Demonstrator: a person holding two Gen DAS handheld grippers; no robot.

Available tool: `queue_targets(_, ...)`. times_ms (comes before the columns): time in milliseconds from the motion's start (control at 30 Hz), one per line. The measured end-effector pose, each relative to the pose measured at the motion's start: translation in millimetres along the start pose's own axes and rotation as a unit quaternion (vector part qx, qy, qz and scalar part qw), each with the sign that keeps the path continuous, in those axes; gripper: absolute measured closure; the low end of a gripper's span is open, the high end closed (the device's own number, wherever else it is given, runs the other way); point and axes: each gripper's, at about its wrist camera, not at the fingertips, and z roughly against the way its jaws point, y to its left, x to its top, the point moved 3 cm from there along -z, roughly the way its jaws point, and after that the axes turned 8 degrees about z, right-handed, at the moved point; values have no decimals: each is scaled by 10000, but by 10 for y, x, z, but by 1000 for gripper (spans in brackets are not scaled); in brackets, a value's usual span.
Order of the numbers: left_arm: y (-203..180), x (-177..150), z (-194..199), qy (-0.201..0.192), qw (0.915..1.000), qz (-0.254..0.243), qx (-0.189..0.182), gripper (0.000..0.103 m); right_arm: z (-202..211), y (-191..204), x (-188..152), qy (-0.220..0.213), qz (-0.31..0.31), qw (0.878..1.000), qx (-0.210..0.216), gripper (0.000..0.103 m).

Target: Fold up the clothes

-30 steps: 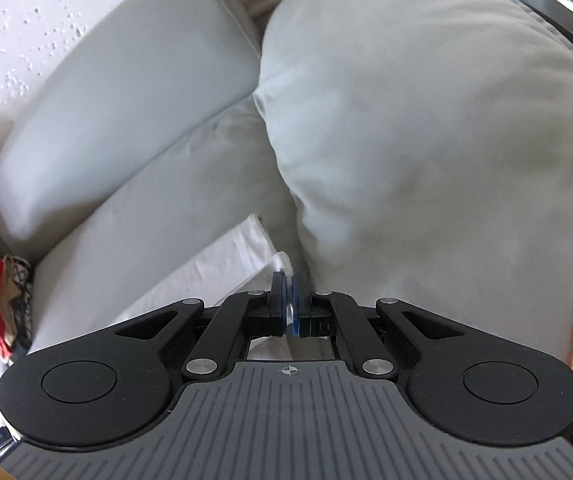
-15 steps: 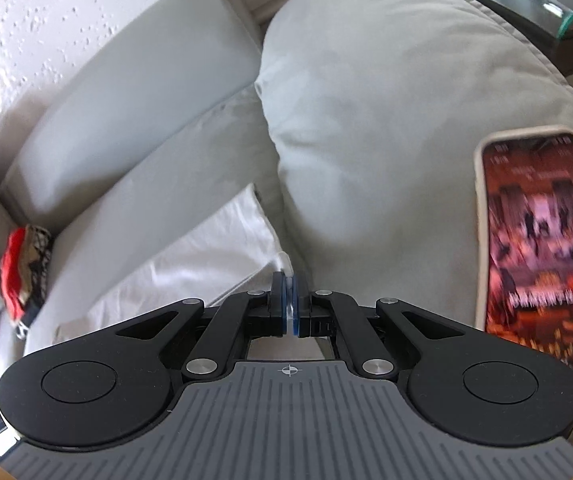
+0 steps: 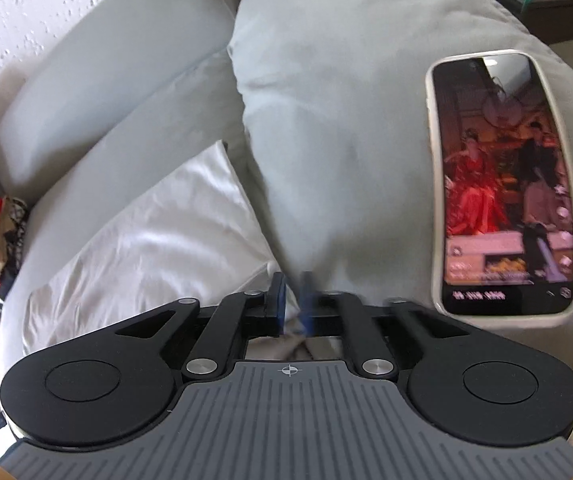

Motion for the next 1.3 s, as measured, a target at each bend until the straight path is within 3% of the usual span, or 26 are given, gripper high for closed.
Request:
queue_targets(67, -9, -39, 26, 10, 9999, -44, 95, 65, 132, 30, -24, -58, 89, 9999, 45, 77)
queue_targets(167, -26, -100, 105, -12, 9999, -68, 98, 61, 351, 128, -83, -213, 136, 9985, 478, 75)
queue_targets(233, -78, -153, 234, -48, 9994, 22, -350, 61, 393, 227, -140, -154, 99, 9960, 869, 74)
queue_targets(367, -359, -334, 273, 299, 9901, 94, -1371, 61, 265, 457, -351, 89, -28, 9918, 1278, 74)
queue_targets(533, -669, -702, 116, 866, 9820, -244, -1660, 61, 149, 340, -545, -14, -727, 9904, 1179, 74)
queue_targets(633, -711, -812, 64, 948, 9805, -320, -1693, 61, 133, 83, -572, -76, -1362, 9844, 1113, 70)
queue_targets(767, -731, -829, 24, 918, 9808, -250, -1704, 61, 77, -120, -656, -110, -2038, 9733, 1046, 54)
queue_targets(900, -754, -816, 74, 855, 9797, -245, -1797, 61, -27, -175, -757, -252, -2600, 9578, 1198, 52)
queue_targets(1100, -785, -799, 101, 794, 9809, -256, -1756, 61, -219, -189, -765, -402, -2821, 9501, 1272, 52)
queue_targets(1300, -722, -769, 134, 665, 9846, -221, -1602, 61, -127, -218, -777, -804, -2859, 9392, 1725, 62)
